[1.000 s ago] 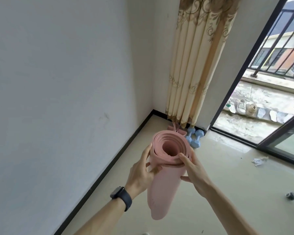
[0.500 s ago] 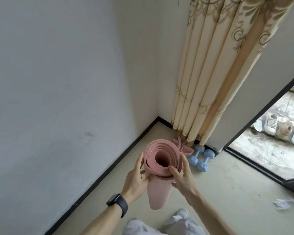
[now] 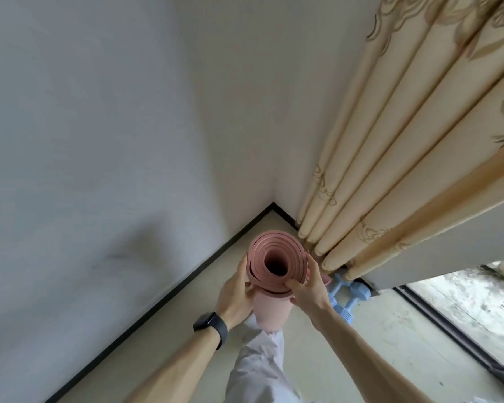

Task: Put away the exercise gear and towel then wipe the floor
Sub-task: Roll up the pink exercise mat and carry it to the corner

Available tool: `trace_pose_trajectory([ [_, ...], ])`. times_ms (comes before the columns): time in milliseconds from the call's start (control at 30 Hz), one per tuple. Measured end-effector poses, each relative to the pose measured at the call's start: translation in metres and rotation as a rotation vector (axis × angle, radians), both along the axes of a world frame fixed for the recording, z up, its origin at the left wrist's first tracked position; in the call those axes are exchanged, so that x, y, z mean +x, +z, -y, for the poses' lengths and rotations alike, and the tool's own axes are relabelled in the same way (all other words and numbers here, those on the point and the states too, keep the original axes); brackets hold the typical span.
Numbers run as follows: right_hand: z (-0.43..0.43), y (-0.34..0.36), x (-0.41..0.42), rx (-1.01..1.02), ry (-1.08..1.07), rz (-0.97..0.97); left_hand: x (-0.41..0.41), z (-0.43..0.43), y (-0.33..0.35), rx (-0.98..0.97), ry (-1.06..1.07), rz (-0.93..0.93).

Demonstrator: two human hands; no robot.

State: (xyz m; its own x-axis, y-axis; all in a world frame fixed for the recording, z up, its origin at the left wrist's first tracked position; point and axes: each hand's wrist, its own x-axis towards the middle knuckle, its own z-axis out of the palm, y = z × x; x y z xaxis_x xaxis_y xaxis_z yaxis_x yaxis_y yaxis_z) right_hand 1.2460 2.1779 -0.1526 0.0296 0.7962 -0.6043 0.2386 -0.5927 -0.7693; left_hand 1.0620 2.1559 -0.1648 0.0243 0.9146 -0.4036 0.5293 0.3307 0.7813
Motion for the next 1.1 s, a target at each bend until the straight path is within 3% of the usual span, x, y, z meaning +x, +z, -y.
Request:
trace_pose_trajectory([
  [400,-0.222,-0.081,-0.017,-0.058,-0.033,0.24,0.004,-0.224,-0.09,-0.001,-0.007,-0.012],
  [800,-0.367,-0.228,-0.018,0.028,-0.033,0.178,0.005,-0.362,-0.243,0.037,0.044,-0.141],
  [967,-0.421,-0.243,-0.021,0.049,-0.02,0.12,0.002,-0.408,-0.253,0.106,-0.059,-0.247],
  [1100,-0.442,-0.24,-0.02,-0.016,0.005,0.209,0.005,-0.427,-0.25,0.148,-0.245,-0.385],
])
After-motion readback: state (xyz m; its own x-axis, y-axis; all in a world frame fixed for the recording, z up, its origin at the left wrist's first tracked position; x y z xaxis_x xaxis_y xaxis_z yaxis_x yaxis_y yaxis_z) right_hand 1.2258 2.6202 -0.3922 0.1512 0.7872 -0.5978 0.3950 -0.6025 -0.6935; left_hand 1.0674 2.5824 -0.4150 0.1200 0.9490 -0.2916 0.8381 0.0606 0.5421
